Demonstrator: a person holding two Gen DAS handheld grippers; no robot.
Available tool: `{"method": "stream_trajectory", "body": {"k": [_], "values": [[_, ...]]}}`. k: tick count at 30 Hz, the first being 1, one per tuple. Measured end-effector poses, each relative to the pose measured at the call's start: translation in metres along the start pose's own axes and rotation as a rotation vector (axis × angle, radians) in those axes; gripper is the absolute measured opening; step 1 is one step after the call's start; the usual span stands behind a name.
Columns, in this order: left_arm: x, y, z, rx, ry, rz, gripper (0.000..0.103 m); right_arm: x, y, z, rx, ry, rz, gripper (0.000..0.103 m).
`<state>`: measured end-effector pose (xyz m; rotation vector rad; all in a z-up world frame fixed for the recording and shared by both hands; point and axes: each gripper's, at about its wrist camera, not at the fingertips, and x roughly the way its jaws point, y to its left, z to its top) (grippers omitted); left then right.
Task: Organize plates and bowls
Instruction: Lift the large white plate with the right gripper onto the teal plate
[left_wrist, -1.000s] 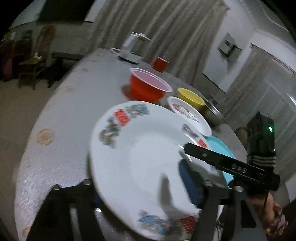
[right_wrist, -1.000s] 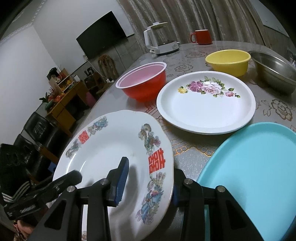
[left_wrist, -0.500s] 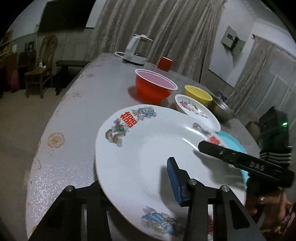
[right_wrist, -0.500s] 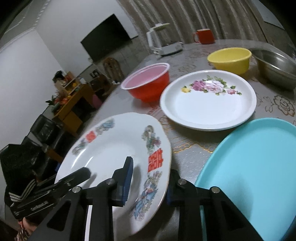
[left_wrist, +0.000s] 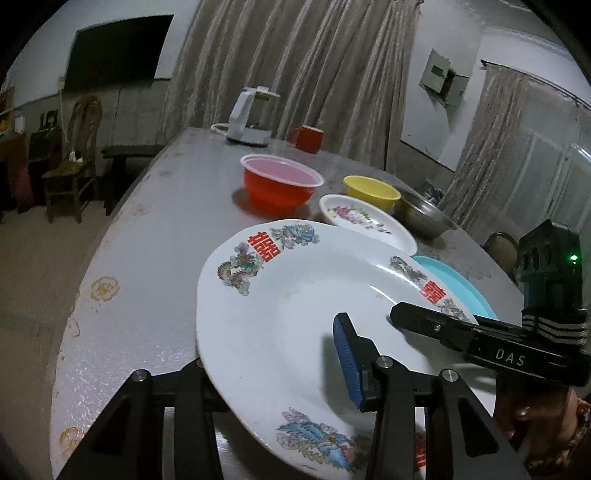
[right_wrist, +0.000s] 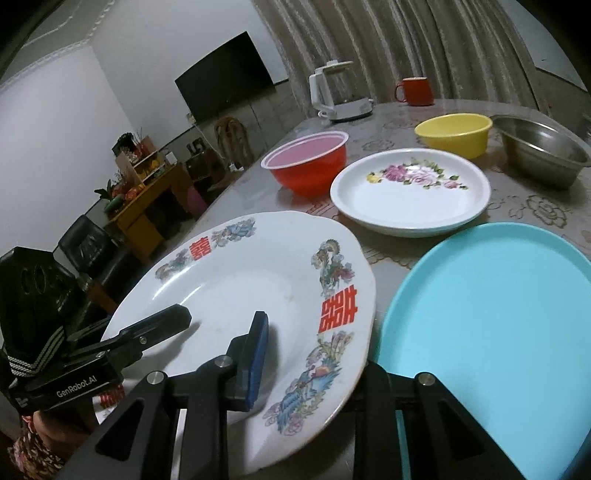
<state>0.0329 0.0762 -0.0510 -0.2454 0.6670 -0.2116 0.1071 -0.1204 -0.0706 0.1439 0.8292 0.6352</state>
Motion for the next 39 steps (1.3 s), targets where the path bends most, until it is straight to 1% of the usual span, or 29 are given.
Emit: {"method": "stream_trajectory", "body": {"k": [6,11,19,27,29,32,39], "values": [[-0.005,-0.018,0.004,0.034,-0.012,-0.028,0.045,-0.023,-0.004,-0.004,0.019,-0.03,-0.006,0.025],[-0.003,-0.036,0.005,0.065,0.003,-0.056,0.045,-0.043,-0.011,-0.01,0.039,-0.044,-0.023,0.025],[0.013,-0.075,0.006,0.136,0.056,-0.122,0.045,-0.076,-0.035,-0.023,0.093,-0.061,-0.073,0.025],[0.036,-0.117,0.001,0.211,0.135,-0.179,0.045,-0.103,-0.068,-0.029,0.153,-0.079,-0.13,0.025],[0.042,-0.125,0.001,0.21,0.164,-0.203,0.045,-0.109,-0.075,-0.03,0.162,-0.079,-0.148,0.025],[0.053,-0.138,0.002,0.222,0.193,-0.218,0.045,-0.115,-0.087,-0.031,0.184,-0.079,-0.176,0.025],[0.071,-0.154,0.006,0.237,0.235,-0.231,0.045,-0.122,-0.111,-0.033,0.23,-0.076,-0.21,0.025]]}}
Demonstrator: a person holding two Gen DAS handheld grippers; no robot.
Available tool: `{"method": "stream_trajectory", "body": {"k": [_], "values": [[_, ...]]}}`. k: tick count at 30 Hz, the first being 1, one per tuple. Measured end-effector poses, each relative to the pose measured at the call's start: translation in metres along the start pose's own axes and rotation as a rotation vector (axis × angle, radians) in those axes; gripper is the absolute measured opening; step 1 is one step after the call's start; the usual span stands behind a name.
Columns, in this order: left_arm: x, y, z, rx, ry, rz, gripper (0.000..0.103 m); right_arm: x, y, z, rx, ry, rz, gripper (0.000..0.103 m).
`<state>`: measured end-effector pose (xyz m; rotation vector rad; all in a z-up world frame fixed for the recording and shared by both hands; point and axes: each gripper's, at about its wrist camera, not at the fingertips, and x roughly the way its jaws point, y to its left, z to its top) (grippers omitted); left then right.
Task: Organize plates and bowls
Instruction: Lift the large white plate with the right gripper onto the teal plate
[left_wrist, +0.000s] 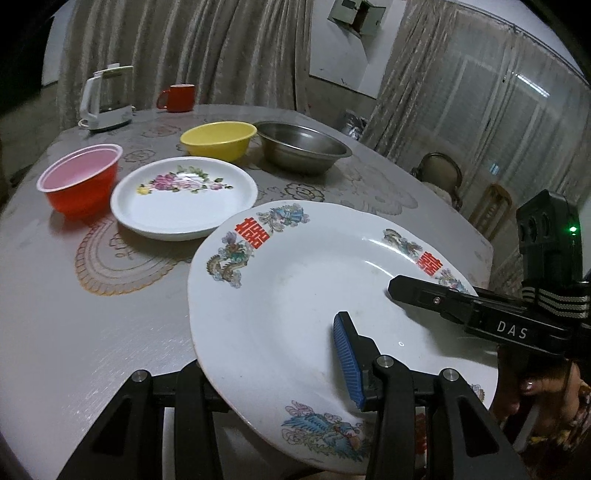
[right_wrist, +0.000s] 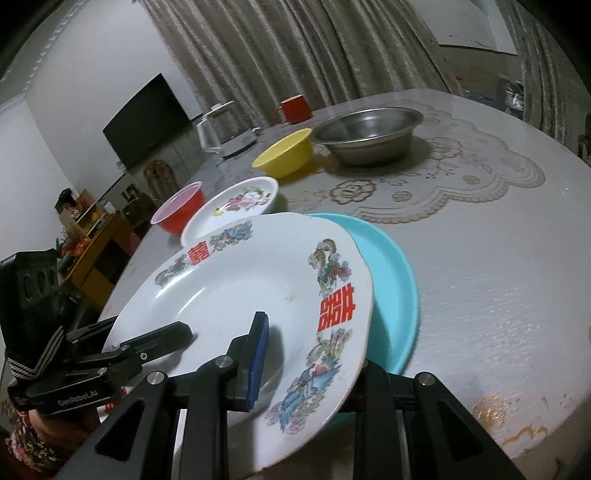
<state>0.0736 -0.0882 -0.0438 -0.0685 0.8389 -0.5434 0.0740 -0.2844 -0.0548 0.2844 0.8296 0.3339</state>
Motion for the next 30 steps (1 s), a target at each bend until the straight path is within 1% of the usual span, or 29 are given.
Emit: {"method": "stream_trajectory", "body": {"k": [5,9,13,16,18,23,26,30], "values": [[0.014,0.0,0.004,-0.03,0.043,0.003,0.045,0.005,-0.009,0.003,0.019,0.011,-0.026,0.025],[0.019,-0.003,0.007,-0.016,0.042,0.008,0.046,0.008,-0.016,0.008,0.021,0.008,-0.051,0.025],[0.022,-0.007,0.009,0.012,0.032,0.035,0.046,0.013,-0.022,0.012,0.02,0.013,-0.08,0.025],[0.024,-0.004,0.011,0.004,0.036,0.052,0.046,0.015,-0.024,0.013,0.032,0.013,-0.079,0.025],[0.026,0.001,0.01,-0.004,0.052,0.073,0.046,0.015,-0.024,0.014,0.025,0.01,-0.091,0.025],[0.022,-0.003,0.005,0.055,0.067,0.105,0.046,0.015,-0.03,0.014,0.04,0.004,-0.104,0.025],[0.016,-0.006,0.003,0.079,0.058,0.121,0.046,0.012,-0.032,0.014,0.038,-0.002,-0.128,0.026],[0.008,-0.004,0.0,0.066,0.051,0.114,0.046,0.009,-0.035,0.015,0.062,-0.004,-0.108,0.027]]}}
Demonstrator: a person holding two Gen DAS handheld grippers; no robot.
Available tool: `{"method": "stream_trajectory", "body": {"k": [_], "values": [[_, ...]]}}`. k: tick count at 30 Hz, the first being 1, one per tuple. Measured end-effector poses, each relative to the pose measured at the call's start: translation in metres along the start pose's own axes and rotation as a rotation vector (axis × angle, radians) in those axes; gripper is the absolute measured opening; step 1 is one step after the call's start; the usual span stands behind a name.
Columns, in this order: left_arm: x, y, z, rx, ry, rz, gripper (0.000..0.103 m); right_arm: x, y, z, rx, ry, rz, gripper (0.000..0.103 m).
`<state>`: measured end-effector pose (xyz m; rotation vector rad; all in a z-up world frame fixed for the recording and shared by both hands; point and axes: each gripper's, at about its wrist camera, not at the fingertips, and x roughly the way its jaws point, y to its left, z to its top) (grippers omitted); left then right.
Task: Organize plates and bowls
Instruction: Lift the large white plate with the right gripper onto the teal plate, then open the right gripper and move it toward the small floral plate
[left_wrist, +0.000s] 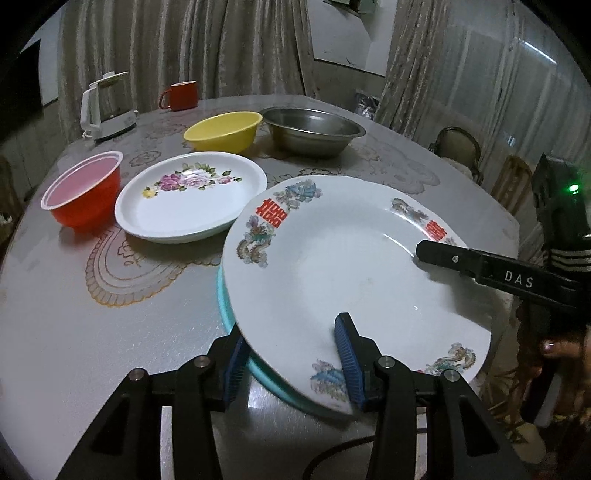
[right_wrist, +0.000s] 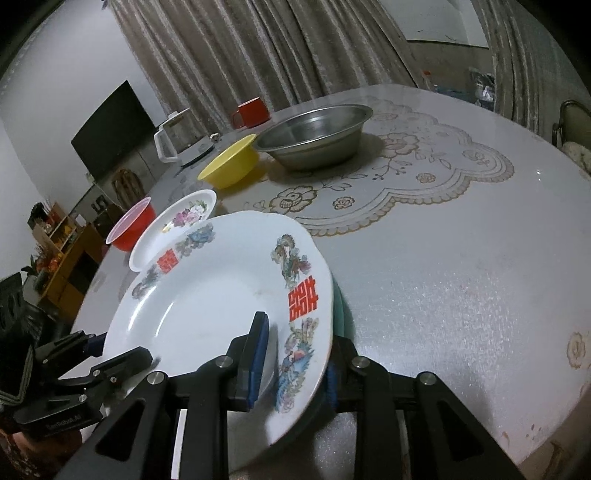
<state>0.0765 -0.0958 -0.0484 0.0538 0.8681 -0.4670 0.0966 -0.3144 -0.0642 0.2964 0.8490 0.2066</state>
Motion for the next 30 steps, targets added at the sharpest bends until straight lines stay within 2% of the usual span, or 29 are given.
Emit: {"method": "stream_trajectory", "body": {"k": [11,18,21,24,27,30], "values": [[-0.009,-0.003,-0.006,0.011,-0.016,0.005,0.046,-0.009,0.006,-0.007,-0.015,-0.003,-0.026,0.027],[-0.017,0.004,-0.011,-0.022,-0.019,-0.022,0.046,-0.016,0.009,-0.013,-0.016,0.004,-0.024,0.028],[-0.023,0.007,-0.012,-0.031,-0.027,-0.022,0.053,-0.021,0.006,-0.011,0.014,-0.008,-0.021,0.032],[-0.032,0.012,-0.013,-0.057,-0.044,-0.032,0.065,-0.032,0.007,-0.006,0.003,-0.045,-0.061,0.034],[-0.039,0.019,-0.014,-0.085,-0.063,-0.037,0.066,-0.041,0.008,-0.001,-0.001,-0.07,-0.091,0.036],[-0.045,0.026,-0.014,-0.115,-0.081,-0.041,0.074,-0.046,0.009,0.003,0.003,-0.084,-0.11,0.036]]}}
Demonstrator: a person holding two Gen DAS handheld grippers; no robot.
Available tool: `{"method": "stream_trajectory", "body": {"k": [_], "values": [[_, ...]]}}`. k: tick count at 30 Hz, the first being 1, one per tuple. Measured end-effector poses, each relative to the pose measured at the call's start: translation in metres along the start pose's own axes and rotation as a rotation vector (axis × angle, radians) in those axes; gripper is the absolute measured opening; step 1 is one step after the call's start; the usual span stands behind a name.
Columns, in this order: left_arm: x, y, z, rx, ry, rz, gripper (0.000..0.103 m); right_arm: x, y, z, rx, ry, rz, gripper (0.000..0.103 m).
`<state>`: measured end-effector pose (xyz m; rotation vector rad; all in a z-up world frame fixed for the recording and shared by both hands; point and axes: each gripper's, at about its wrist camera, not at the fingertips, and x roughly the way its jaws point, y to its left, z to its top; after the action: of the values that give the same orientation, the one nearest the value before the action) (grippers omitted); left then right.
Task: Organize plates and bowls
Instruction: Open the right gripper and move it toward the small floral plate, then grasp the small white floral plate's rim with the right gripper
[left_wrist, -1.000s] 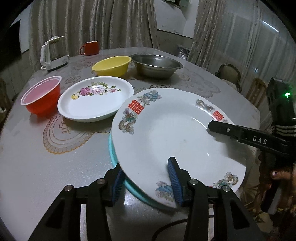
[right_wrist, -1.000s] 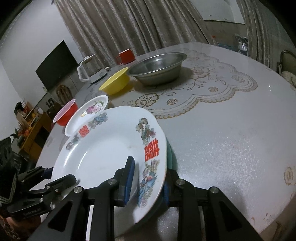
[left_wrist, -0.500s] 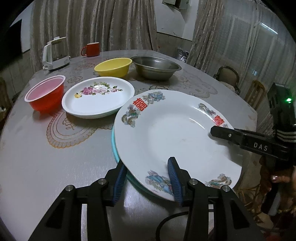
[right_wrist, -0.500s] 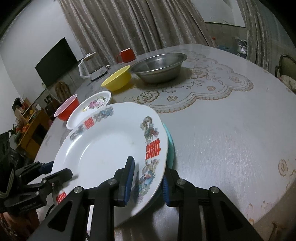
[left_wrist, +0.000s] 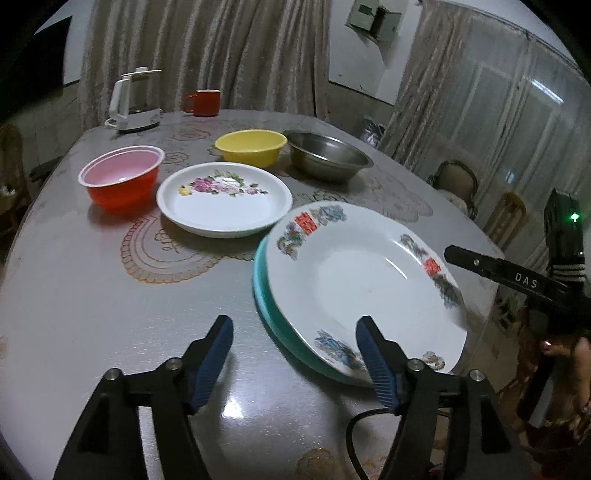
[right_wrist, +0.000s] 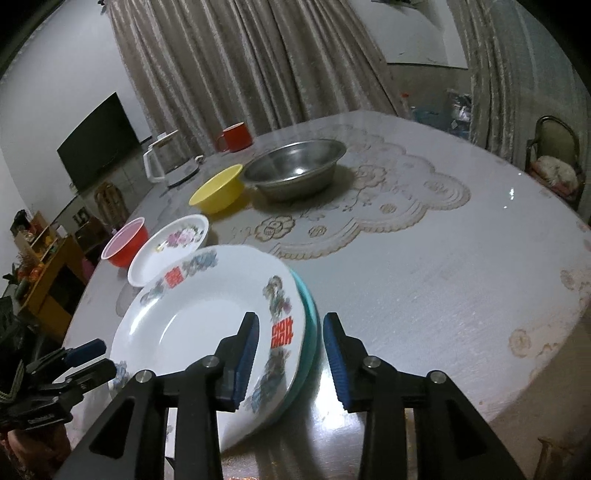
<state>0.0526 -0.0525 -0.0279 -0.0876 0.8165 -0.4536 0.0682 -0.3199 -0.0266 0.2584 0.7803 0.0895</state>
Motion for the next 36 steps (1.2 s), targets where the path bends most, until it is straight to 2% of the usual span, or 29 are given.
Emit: {"method": "stream_trajectory", "body": {"k": [5,12,16,20,23,28,33,36], "values": [[-0.01,0.017,0.006,-0.068,-0.037,-0.01,0.083,0.003,0.012,0.008,0.005,0.022,0.051,0.036],[-0.011,0.051,0.024,-0.208,-0.055,0.011,0.085,0.016,0.048,0.029,-0.107,0.055,0.103,0.036],[-0.006,0.069,0.033,-0.282,-0.053,0.042,0.092,0.027,0.065,0.043,-0.164,0.07,0.097,0.038],[0.005,0.083,0.041,-0.33,-0.05,0.028,0.09,0.048,0.072,0.055,-0.159,0.124,0.115,0.038],[0.013,0.086,0.049,-0.321,-0.048,0.038,0.086,0.065,0.077,0.066,-0.158,0.161,0.129,0.038],[0.025,0.09,0.06,-0.321,-0.047,0.036,0.085,0.096,0.086,0.084,-0.135,0.214,0.183,0.038],[0.041,0.097,0.07,-0.333,-0.037,0.037,0.085,0.128,0.093,0.097,-0.127,0.257,0.182,0.038],[0.053,0.099,0.071,-0.33,-0.018,0.034,0.076,0.145,0.095,0.101,-0.12,0.293,0.175,0.038]]}}
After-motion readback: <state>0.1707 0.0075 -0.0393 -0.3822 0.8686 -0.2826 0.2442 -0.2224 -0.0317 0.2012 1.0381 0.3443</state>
